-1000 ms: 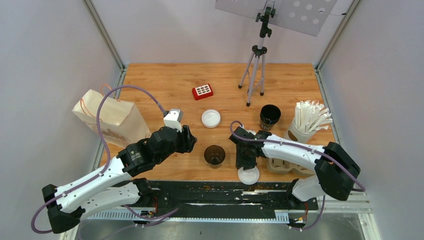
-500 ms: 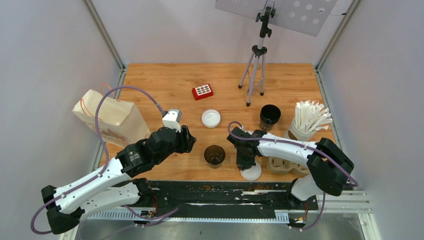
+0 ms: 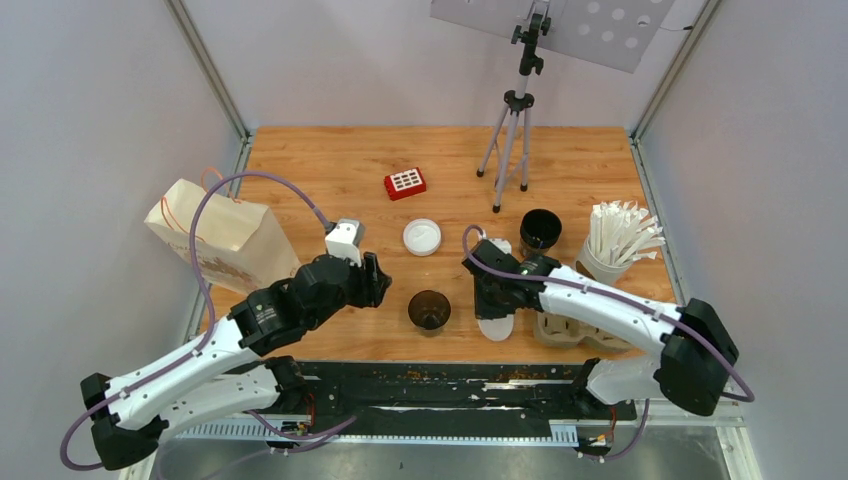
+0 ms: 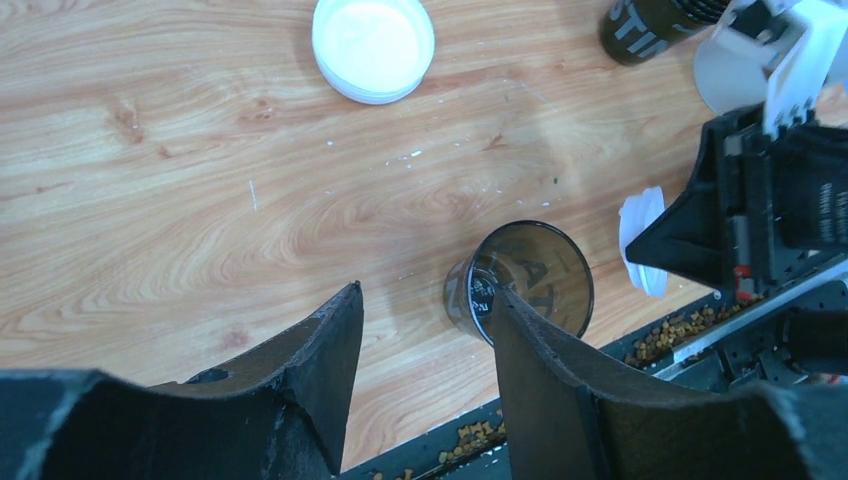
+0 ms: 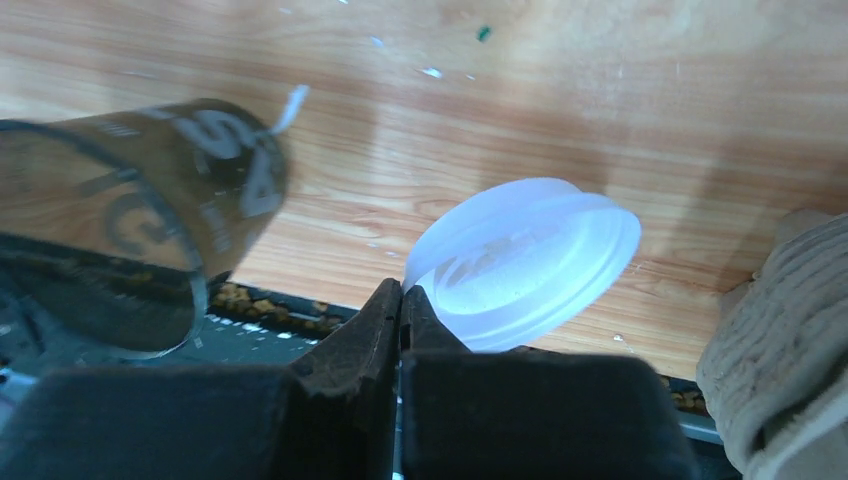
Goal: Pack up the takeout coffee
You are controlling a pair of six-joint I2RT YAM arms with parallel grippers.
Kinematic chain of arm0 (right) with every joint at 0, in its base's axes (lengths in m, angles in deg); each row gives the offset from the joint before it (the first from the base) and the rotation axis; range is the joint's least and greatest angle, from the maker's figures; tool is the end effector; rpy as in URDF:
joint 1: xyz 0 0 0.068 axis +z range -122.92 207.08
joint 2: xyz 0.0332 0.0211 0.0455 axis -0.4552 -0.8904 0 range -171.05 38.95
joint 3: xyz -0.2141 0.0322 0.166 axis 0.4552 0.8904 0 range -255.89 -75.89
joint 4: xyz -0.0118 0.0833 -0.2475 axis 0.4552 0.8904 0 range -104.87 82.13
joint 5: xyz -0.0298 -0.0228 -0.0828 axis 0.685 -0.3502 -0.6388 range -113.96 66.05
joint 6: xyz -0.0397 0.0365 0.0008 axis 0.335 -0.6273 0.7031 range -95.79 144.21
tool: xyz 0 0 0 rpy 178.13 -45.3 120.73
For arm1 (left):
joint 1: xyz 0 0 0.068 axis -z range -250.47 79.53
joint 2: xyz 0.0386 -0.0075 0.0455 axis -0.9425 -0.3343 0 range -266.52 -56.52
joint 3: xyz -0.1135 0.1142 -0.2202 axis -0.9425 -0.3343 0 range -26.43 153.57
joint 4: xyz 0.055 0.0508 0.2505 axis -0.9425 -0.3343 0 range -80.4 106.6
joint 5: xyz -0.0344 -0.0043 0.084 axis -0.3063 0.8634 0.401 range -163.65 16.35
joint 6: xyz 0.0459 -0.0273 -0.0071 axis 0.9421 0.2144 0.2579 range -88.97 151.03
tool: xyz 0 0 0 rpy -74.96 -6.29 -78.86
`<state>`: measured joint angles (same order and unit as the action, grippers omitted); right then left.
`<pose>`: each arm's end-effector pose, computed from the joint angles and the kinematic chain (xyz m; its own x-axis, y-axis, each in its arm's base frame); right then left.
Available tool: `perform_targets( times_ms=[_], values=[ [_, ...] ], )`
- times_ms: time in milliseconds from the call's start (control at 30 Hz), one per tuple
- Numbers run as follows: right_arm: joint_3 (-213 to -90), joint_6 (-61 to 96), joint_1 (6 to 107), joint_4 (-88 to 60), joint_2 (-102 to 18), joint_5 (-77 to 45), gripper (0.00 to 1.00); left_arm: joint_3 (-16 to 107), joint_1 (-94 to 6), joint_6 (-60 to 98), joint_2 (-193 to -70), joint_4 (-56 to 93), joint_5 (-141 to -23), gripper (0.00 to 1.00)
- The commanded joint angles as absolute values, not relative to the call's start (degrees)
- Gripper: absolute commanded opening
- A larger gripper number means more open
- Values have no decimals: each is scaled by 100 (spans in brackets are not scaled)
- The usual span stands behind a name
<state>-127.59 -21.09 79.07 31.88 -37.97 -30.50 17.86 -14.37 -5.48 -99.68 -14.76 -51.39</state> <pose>0.1518 0.1876 0.2166 -0.9528 -0.0724 -0.2947 -0.1191 0.9824 0.1439 0.1024 -0.1281 0.3051 -0.5740 -0.1330 -0.8080 0.3037 0.8818 -0.3609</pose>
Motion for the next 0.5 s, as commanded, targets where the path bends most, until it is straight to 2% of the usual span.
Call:
perform_targets(
  times_ms=[0, 133, 267, 467],
  values=[
    [-13243, -1529, 7911, 3180, -3244, -2987, 0, 1930, -1466, 137, -9704, -1017, -5486, 60],
    [-13678, -1295, 7911, 3366, -2917, -2807, 0, 1830, -1466, 1042, -9424, -543, -6347, 69],
    [-13971, -1161, 7914, 3125, -2546, -2231, 0, 1689, -1466, 1741, -9198, -119, -7245, 99],
    [-13518, -1346, 7911, 1248, -1579, -735, 0, 1162, -1459, 2857, -8840, 844, -8369, 100]
  ],
)
